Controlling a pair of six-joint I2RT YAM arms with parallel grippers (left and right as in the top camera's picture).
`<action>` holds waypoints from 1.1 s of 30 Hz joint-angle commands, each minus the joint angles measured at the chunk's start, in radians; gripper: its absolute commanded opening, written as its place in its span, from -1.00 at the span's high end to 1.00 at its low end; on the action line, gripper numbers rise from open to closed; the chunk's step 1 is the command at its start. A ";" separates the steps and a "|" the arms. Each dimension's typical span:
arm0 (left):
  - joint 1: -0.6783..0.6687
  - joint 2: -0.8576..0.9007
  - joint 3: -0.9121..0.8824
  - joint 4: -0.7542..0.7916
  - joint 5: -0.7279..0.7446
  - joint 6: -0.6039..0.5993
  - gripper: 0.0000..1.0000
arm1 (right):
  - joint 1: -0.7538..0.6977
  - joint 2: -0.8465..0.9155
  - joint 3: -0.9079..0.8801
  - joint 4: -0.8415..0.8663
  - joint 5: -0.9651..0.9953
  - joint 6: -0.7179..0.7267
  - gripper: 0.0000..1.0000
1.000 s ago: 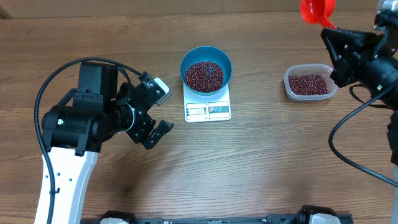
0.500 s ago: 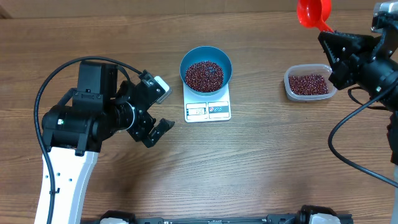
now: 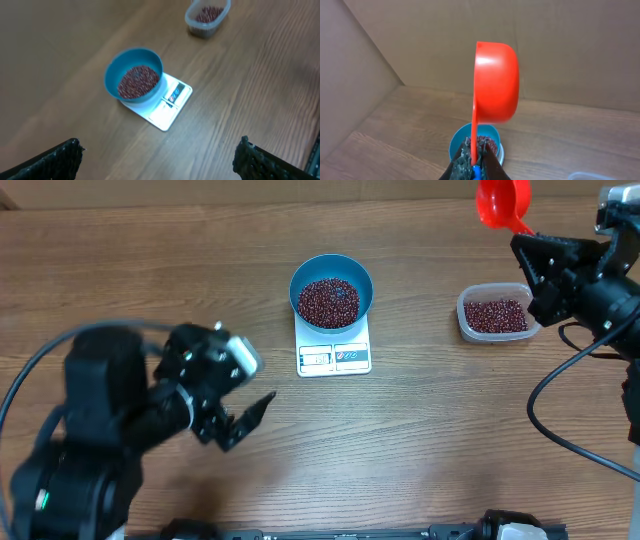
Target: Scoop item into bowl and weigh 150g on scale
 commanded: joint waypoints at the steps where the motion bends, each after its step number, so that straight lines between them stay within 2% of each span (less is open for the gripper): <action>1: 0.004 -0.084 -0.008 -0.002 0.004 0.029 -1.00 | 0.004 -0.002 0.023 -0.021 -0.009 -0.001 0.93; 7: 0.004 -0.233 -0.075 0.003 0.005 0.035 -0.99 | 0.004 -0.002 0.023 -0.076 -0.008 -0.060 0.92; 12: 0.004 -0.350 -0.138 0.004 -0.002 -0.031 -1.00 | 0.004 -0.002 0.023 -0.061 -0.010 -0.060 0.92; 20: 0.004 -0.494 -0.266 0.058 -0.065 -0.149 -1.00 | 0.004 -0.002 0.023 -0.074 -0.010 -0.059 0.92; 33: 0.004 -0.679 -0.508 0.228 -0.214 -0.421 -0.99 | 0.004 -0.002 0.023 -0.085 -0.010 -0.060 0.92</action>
